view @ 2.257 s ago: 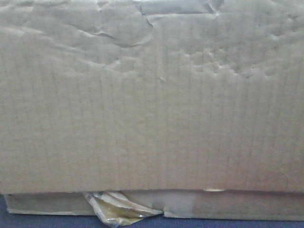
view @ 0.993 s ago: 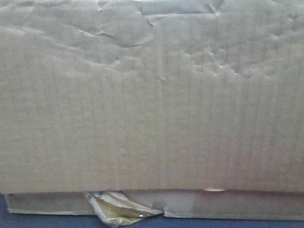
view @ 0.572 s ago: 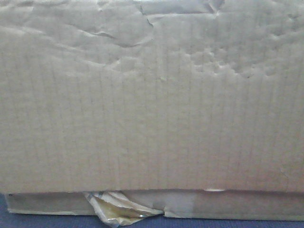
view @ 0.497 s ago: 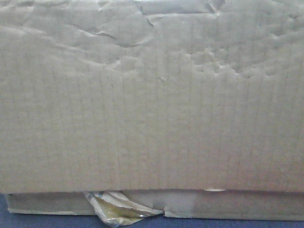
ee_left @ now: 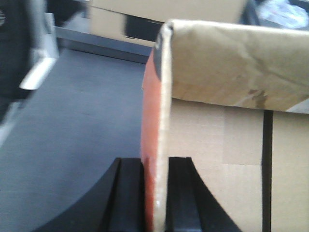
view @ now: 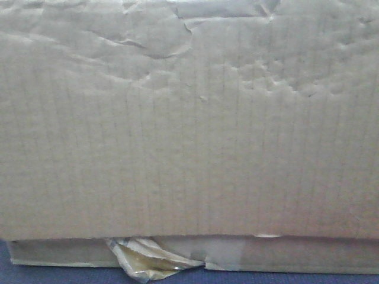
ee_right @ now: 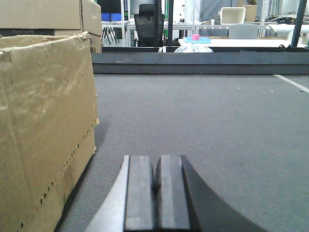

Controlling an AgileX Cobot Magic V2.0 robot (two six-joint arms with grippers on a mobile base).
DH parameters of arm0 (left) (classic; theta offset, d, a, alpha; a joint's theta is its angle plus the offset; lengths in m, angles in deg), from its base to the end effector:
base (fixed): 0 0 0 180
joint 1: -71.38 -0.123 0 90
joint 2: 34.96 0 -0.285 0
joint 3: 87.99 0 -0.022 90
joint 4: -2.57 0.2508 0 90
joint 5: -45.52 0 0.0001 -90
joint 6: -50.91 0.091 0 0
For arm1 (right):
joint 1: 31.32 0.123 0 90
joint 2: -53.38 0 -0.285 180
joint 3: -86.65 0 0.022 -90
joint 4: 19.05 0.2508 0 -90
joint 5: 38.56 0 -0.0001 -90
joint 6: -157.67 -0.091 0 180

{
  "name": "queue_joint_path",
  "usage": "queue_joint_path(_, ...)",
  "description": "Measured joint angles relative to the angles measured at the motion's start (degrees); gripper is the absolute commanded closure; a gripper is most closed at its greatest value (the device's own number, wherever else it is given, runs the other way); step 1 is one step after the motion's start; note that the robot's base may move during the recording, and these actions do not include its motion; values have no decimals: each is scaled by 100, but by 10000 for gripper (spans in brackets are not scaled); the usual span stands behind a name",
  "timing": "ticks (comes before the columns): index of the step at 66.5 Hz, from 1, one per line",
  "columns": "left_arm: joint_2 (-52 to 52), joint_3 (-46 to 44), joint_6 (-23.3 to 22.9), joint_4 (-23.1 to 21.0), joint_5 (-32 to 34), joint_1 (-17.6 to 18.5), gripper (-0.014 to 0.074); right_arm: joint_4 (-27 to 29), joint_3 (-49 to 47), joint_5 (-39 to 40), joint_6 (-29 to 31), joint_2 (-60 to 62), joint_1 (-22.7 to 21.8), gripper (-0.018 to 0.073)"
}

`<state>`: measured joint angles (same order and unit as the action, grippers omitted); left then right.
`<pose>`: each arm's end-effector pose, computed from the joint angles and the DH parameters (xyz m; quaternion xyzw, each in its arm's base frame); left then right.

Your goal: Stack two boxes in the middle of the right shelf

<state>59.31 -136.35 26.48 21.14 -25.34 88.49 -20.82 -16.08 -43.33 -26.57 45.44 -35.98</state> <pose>0.2605 -0.0515 0.5597 -0.0884 0.8365 -0.0362 0.5396 0.0566 -0.0049 0.2052 0.0449 0.7055 -0.0144 0.7071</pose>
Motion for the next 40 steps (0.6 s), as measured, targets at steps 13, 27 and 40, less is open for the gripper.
queue_joint_path(13, 46, 466, -712, 500, 0, 1319, 707, 0, 0, 0, 0, 0, 0, 721)
queue_joint_path(27, 88, 1583, -1142, 401, 0, 1589, 707, 0, 0, 0, 0, 0, 0, 721)
queue_joint_path(40, 99, 2806, -1409, -242, 676, 1600, 707, 0, 0, 0, 0, 0, 0, 721)
